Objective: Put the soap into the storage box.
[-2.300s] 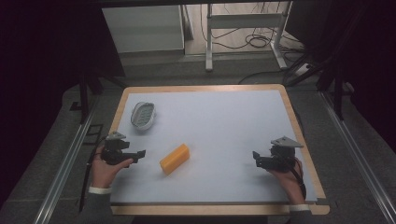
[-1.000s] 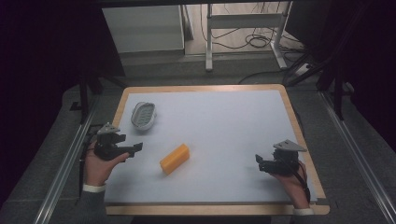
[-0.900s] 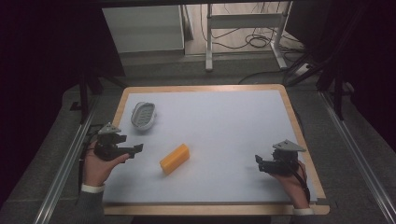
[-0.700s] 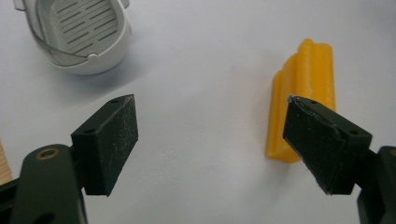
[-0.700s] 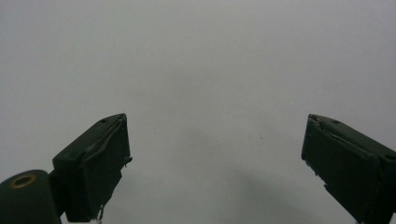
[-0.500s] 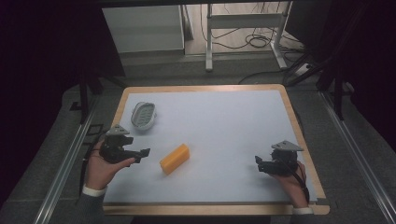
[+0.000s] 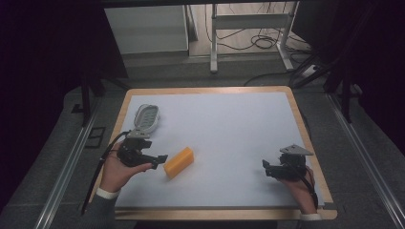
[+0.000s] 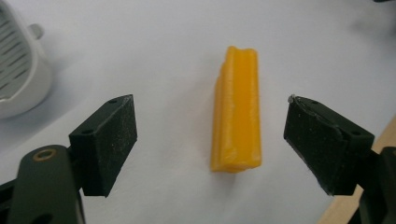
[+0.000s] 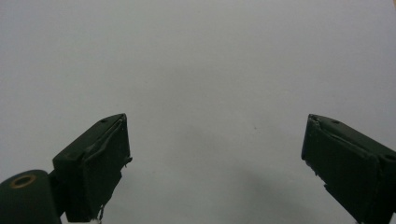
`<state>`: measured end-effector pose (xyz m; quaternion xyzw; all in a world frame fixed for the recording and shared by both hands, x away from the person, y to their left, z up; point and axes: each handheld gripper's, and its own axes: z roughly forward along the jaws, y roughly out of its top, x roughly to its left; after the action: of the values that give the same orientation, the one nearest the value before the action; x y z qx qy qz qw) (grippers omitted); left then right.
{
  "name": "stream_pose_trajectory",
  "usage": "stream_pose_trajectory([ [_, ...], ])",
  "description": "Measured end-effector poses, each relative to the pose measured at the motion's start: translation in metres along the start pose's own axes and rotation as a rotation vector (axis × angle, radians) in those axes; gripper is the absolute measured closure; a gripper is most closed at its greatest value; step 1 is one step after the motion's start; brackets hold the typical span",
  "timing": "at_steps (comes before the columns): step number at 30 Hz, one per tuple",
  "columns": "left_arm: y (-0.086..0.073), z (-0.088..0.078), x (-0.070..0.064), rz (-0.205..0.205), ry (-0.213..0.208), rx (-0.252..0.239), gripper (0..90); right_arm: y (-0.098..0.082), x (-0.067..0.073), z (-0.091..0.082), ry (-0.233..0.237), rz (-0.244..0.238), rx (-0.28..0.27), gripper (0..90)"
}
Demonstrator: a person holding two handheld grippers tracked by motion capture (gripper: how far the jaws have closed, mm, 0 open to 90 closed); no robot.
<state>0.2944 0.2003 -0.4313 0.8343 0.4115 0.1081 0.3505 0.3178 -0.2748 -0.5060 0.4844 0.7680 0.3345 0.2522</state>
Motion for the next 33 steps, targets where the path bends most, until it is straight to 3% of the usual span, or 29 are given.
stream_pose_trajectory([
  [13,0.011,0.025,-0.016,0.049,-0.023,0.055,17.3,-0.001,0.001,0.001,0.011,-0.013,-0.006,7.9],
  [26,0.012,0.054,-0.019,0.040,-0.029,0.134,18.8,-0.002,0.003,0.004,0.004,-0.021,0.010,7.9],
  [33,0.011,0.071,-0.021,0.035,-0.028,0.183,26.0,-0.003,0.002,0.006,0.000,-0.022,0.014,7.9],
])
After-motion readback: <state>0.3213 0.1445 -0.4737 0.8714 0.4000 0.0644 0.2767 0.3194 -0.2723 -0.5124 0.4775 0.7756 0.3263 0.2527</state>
